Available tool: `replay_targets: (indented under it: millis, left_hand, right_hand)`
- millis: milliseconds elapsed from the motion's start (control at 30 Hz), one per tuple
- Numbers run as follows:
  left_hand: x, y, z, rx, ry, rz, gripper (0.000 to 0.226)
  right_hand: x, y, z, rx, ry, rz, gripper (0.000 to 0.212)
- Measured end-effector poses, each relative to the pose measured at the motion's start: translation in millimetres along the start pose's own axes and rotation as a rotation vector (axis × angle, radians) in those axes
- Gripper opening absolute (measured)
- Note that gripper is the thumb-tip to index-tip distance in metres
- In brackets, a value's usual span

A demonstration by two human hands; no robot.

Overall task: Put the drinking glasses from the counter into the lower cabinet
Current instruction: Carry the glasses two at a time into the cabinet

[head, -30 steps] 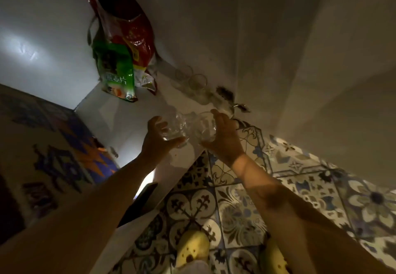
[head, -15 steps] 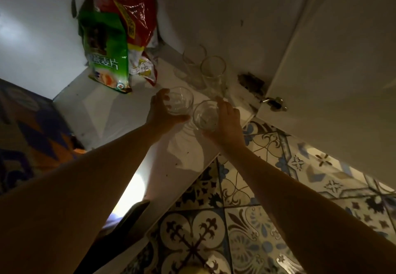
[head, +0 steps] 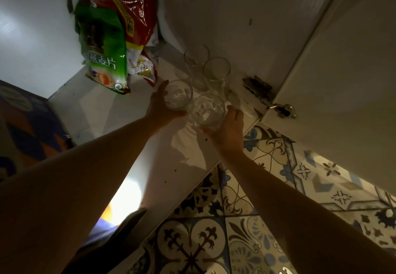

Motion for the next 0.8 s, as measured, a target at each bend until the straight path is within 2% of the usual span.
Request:
replay_targets:
  millis: [133, 333, 600, 800]
  left_hand:
    - [-1, 0, 2, 0.015, -0.013, 0.022, 0.108]
    - [0, -1, 5, 0.026, 0.041, 0.044, 0.114]
    - [-7, -11, 4, 0.035, 0.044, 0.004, 0.102]
    - [-12, -20, 2, 0.082, 0.079, 0.021, 0.099]
  right_hand:
    - [5, -1, 3, 0.056, -0.003, -0.026, 0.066]
    - [14, -4, -3, 0.068, -0.046, -0.062, 0.062]
    - [16, -9, -15, 0.096, -0.057, -0.16, 0.061]
    - [12, -9, -16, 0.154, 0.023, -0.131, 0.063]
Point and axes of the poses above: each hand's wrist, its own y-axis away from the middle knuckle, its own z-axis out of the back of the hand, x = y × z, the point moved 1 cm from there along -y, towards the middle knuckle, and after that the axes turned 6 degrees about -x, right-handed, at the moved point
